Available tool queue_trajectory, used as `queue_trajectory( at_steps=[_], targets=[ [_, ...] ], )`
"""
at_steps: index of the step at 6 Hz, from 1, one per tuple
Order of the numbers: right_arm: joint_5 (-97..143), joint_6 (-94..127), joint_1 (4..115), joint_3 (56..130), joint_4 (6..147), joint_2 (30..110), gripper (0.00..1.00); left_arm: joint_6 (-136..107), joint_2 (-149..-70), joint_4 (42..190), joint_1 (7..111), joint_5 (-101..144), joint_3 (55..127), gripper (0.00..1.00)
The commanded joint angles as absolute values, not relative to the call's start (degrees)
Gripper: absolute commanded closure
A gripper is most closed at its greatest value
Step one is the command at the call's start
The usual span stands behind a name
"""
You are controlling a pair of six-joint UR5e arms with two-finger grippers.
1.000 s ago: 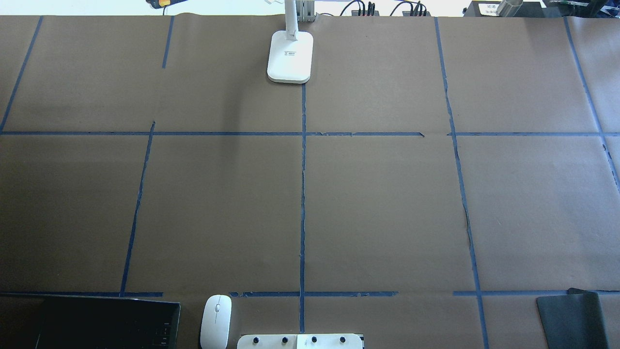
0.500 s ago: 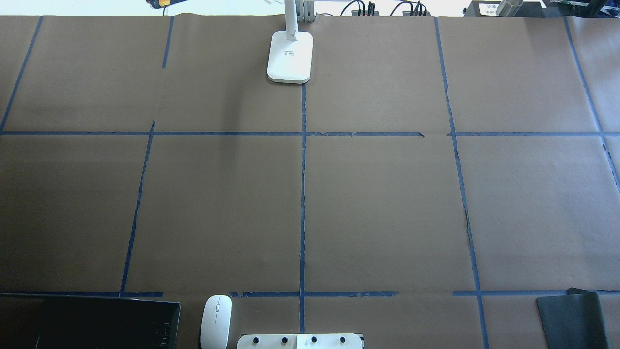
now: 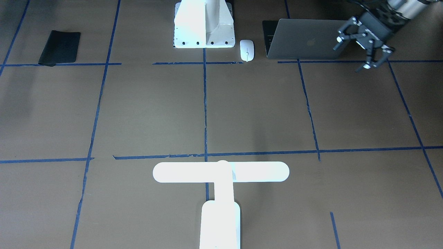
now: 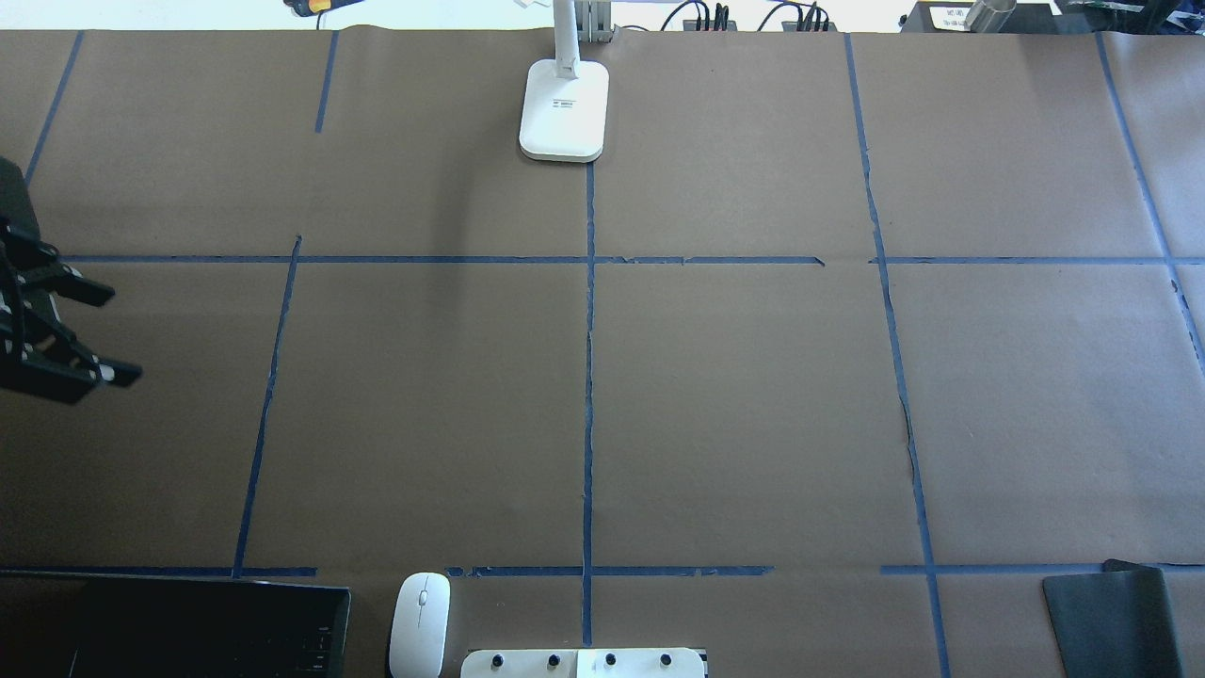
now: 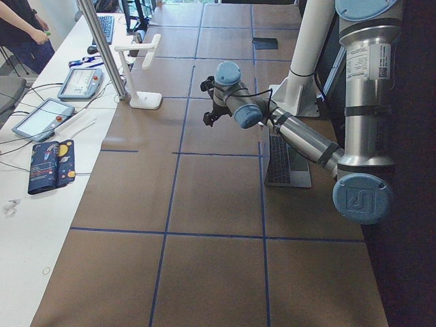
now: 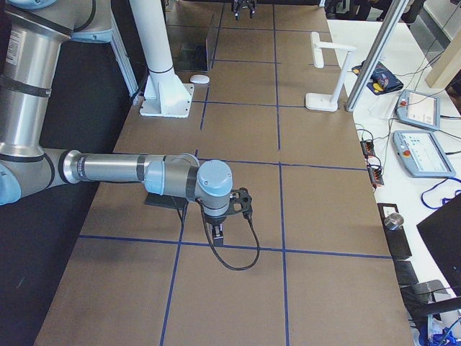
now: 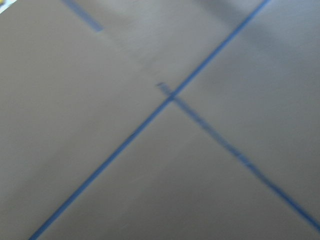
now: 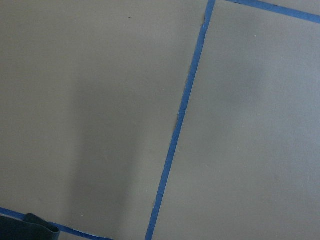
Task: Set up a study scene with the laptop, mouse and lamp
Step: 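Lower the left gripper and grasp the grey laptop's lid edge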
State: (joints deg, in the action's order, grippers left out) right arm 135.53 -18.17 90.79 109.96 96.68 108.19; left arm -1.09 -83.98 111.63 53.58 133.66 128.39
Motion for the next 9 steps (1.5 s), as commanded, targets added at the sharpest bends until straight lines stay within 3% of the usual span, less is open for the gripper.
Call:
queue_trajectory(
  at_steps=[1, 3, 7, 9],
  targets=[
    [135.4, -18.2, 90.8, 109.8, 96.8, 108.2, 0.0, 12.0, -76.0, 111.7, 48.1, 133.7, 135.4, 0.01],
    [135.5, -18.1, 90.8, 109.7, 96.8, 108.3, 0.0, 21.1, -70.0, 111.8, 43.6, 133.8, 135.9, 0.05],
    [135.5, -16.7, 90.8, 109.8, 96.8, 108.4, 0.0, 20.3, -69.5, 111.5, 37.5, 135.3, 134.9, 0.05],
    [135.6, -16.4, 90.8, 109.8, 96.8, 108.4, 0.0, 20.4, -70.0, 111.7, 36.3, 135.3, 132.8, 0.17]
  ],
)
